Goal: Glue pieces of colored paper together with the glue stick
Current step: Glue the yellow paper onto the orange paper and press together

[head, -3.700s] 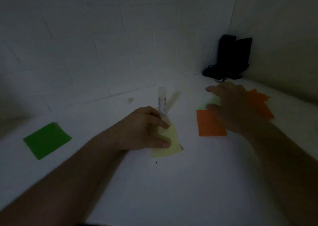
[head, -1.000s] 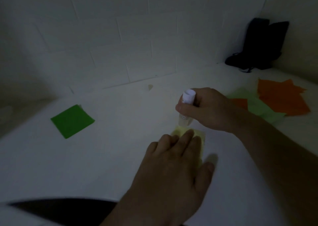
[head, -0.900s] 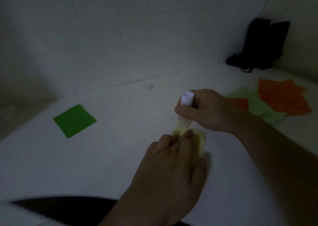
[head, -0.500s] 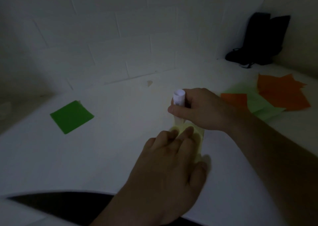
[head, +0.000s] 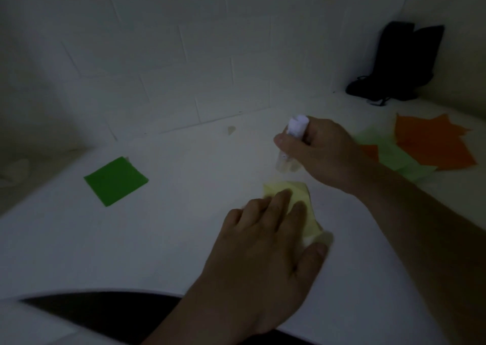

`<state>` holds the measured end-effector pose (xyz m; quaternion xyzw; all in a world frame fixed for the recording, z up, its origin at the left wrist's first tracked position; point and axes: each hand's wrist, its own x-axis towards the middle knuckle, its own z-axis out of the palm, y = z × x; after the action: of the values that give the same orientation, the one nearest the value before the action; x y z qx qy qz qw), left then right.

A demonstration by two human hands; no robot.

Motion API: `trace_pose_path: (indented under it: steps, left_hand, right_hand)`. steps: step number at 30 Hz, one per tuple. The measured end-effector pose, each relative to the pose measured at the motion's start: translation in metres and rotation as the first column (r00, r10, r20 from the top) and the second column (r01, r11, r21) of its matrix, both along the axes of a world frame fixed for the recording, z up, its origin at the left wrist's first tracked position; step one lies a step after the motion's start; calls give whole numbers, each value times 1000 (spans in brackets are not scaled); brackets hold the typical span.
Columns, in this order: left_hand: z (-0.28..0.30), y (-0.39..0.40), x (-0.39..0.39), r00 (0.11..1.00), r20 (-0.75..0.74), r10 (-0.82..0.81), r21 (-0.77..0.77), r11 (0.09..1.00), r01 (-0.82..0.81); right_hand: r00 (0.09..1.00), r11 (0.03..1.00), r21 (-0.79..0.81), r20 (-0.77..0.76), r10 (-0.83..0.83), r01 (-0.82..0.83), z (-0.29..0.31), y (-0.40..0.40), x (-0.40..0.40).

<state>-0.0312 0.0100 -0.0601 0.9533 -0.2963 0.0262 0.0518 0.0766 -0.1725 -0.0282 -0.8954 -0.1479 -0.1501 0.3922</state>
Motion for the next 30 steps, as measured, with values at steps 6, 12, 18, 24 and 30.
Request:
trace_pose_path:
  steps: [6,12,18,24,30]
  left_hand:
    - [1,5,0,999,-12,-33,-94,995,32]
    - [-3,6,-2,1000,-7,-30,-106,994,29]
    - [-2,7,-2,999,14,-32,-98,995,33]
    - [3,11,5,997,-25,-69,-156,986,64]
    - [14,34,23,983,-47,-178,-155,973,168]
  right_hand:
    - [993,997,-44,-103,56,-61,-6,12,-4]
    - [987,981,-159,-127,94,-114,-10,16,-3]
    - [987,978,-184,-146,71,-97,-5,-2,-3]
    - [984,970,-211,-155,86,-118,-2,-20,-3]
    - [983,951,-267,-143,118,-153,6,-27,-6]
